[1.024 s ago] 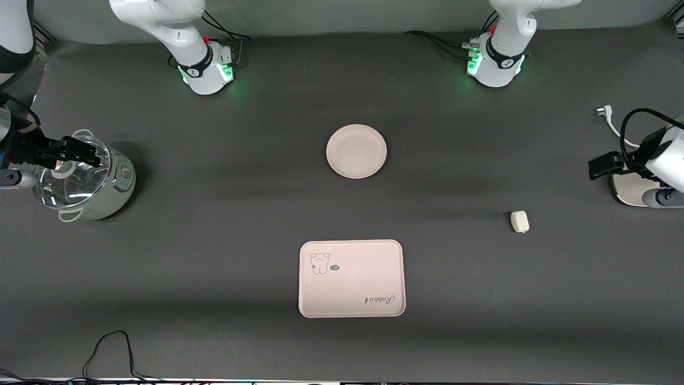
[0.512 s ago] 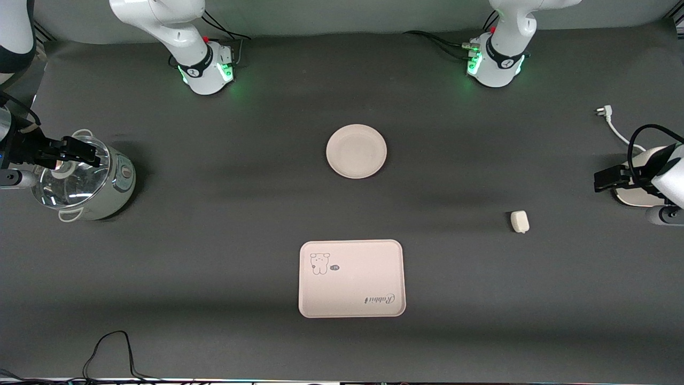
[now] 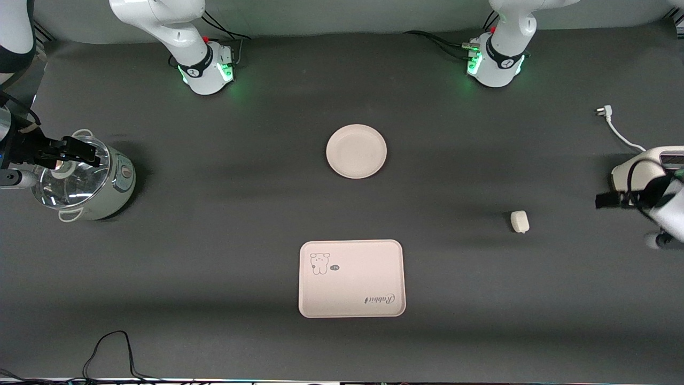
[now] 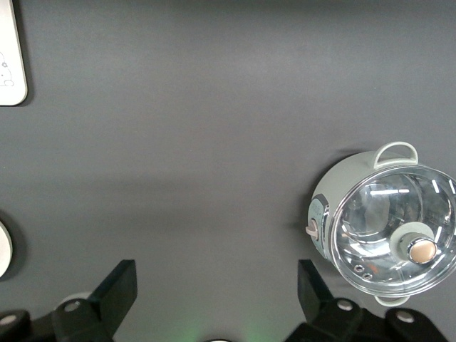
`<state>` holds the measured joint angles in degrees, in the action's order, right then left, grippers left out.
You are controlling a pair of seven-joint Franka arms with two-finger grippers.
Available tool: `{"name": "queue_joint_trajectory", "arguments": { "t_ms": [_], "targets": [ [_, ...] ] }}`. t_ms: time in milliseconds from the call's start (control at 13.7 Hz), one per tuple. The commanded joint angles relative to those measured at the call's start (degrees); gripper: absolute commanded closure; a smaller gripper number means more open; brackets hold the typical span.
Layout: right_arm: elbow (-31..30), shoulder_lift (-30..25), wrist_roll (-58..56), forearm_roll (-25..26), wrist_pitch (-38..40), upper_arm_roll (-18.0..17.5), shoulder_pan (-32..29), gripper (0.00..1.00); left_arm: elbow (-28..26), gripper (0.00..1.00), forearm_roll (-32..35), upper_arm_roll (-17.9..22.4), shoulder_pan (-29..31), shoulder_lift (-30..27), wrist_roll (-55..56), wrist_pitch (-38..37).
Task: Place bun in plate and plate on tray
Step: 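Reach the left gripper down to the white bun and grasp it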
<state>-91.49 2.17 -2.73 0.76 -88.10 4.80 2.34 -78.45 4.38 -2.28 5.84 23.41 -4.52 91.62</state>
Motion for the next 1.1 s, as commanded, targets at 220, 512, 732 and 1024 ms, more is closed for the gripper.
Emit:
{"name": "queue_joint_trajectory", "arguments": {
  "t_ms": [220,512,732,1024],
  "targets": [
    [-0.8,-1.21,-1.23,-0.58,0.12,0.21,0.03,0.0,-10.03,0.0,0.72,-0.18,-1.71,5.85,4.15,14.88],
    [-1.15,-1.21,-1.23,-0.58,0.03,0.21,0.03,0.0,-15.05,0.0,0.72,-0.27,-2.15,8.85,6.71,22.03],
    [-1.24,-1.29,-1.23,-0.58,0.03,0.21,0.03,0.0,-18.74,0.0,0.72,-0.44,-4.26,8.76,11.81,22.64],
    [-1.33,-1.29,-1.14,-0.58,0.03,0.21,0.03,0.0,-20.25,0.0,0.63,-0.45,-5.23,10.16,13.22,23.69]
  ]
}}
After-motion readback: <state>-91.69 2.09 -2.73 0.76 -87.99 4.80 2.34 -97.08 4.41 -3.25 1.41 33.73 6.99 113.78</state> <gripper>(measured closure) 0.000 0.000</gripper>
